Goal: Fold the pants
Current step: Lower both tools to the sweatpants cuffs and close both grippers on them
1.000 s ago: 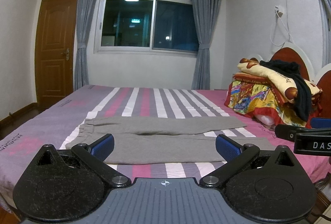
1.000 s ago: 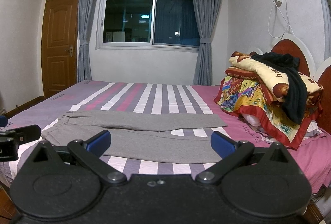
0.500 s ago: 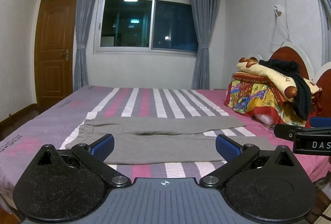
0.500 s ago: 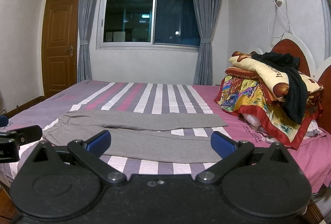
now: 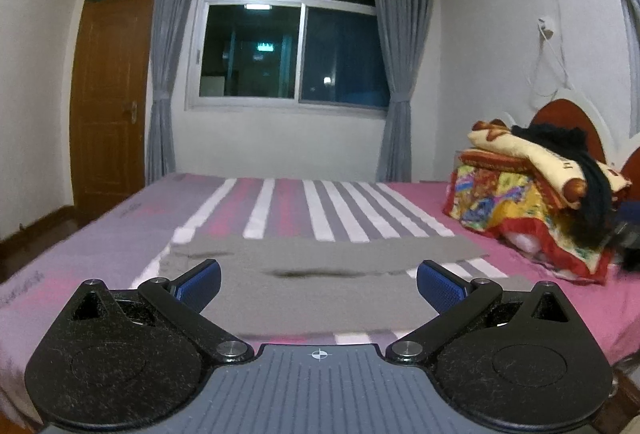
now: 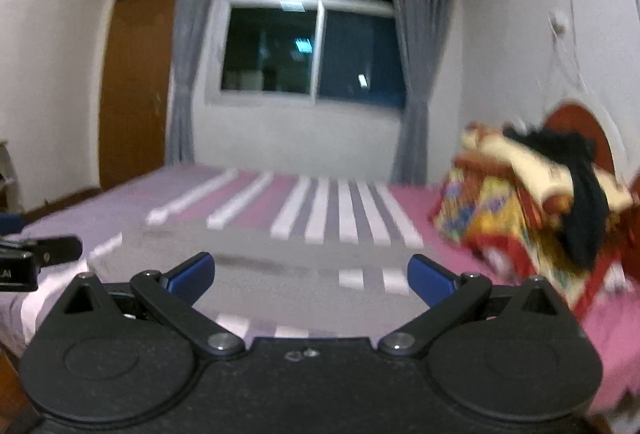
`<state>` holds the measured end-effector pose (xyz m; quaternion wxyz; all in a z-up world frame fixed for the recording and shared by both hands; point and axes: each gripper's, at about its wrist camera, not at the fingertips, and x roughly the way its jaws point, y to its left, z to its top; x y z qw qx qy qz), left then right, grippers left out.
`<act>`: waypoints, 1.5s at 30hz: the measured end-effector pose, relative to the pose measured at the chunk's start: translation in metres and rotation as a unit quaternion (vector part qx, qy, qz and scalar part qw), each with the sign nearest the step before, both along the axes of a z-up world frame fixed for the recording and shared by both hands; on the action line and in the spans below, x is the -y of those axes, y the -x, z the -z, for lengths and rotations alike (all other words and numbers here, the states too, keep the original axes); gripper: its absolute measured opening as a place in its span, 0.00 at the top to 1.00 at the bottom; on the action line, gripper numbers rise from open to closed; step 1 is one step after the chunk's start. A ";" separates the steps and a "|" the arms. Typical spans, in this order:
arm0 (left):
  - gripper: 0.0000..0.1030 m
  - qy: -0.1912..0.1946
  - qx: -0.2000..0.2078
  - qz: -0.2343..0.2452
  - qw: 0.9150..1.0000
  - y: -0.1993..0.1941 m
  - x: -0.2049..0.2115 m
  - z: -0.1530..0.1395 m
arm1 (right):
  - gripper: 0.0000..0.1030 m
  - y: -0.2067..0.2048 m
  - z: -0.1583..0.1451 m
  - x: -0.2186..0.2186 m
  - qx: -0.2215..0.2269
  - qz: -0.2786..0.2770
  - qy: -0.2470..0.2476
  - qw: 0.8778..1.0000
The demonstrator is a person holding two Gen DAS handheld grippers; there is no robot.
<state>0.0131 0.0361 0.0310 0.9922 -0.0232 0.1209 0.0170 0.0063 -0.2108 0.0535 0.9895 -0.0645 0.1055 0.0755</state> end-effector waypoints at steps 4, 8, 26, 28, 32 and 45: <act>0.00 -0.036 -0.035 0.007 0.999 -0.059 -0.038 0.003 | 0.00 -0.070 -0.013 0.025 -0.010 -0.014 -0.014 1.000; 0.00 -0.024 -0.081 0.008 0.996 -0.120 -0.085 0.015 | 0.00 -0.129 -0.005 0.030 -0.047 -0.031 -0.005 0.998; 0.15 0.011 -0.234 -0.007 0.972 -0.473 -0.304 0.138 | 0.51 -0.470 0.119 -0.053 -0.188 -0.202 0.076 0.958; 0.15 0.020 -0.252 -0.007 0.967 -0.506 -0.317 0.157 | 0.53 -0.504 0.142 -0.061 -0.206 -0.207 0.085 0.953; 0.15 0.026 -0.276 0.011 0.961 -0.554 -0.330 0.192 | 0.51 -0.554 0.179 -0.071 -0.242 -0.228 0.092 0.939; 0.04 0.033 -0.296 0.101 0.949 -0.618 -0.351 0.244 | 0.47 -0.636 0.231 -0.074 -0.318 -0.322 0.127 0.883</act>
